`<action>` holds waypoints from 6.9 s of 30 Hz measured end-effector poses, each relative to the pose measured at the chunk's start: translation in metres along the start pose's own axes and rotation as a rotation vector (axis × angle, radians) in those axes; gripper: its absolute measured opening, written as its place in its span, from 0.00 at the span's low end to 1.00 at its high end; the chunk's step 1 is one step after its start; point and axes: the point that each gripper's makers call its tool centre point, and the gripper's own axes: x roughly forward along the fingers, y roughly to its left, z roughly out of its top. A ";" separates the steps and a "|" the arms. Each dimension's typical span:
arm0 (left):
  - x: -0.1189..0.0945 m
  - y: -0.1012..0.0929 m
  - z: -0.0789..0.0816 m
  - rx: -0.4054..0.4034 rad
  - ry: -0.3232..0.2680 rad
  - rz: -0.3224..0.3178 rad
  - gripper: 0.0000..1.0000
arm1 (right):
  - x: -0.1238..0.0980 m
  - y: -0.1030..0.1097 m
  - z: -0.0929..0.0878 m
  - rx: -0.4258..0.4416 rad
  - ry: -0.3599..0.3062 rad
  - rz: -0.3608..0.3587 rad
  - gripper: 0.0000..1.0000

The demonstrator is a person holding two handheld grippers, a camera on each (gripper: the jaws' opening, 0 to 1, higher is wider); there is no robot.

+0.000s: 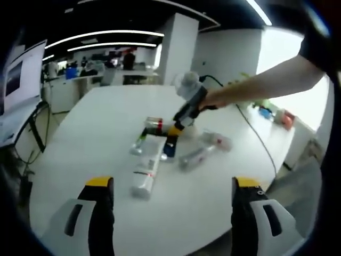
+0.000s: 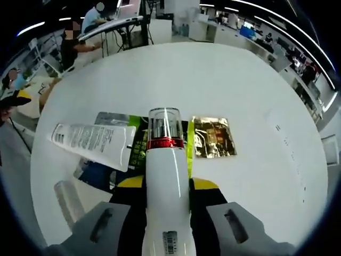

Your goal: Arrange the skincare products in the storage area until every visible bottle or jar stands upright without overlapping.

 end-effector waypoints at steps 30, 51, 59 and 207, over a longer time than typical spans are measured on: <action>-0.016 0.017 0.031 -0.027 -0.074 0.047 0.83 | -0.044 0.007 0.016 0.145 -0.188 -0.083 0.28; -0.026 -0.022 0.079 -0.081 -0.168 -0.089 0.82 | -0.112 0.045 0.028 0.232 -0.388 -0.080 0.28; -0.030 -0.035 0.083 -0.065 -0.174 -0.132 0.82 | -0.139 0.061 0.036 0.285 -0.494 -0.067 0.28; -0.039 -0.231 0.222 -0.063 -0.426 -0.271 0.26 | -0.360 0.173 0.019 0.140 -0.771 -0.400 0.29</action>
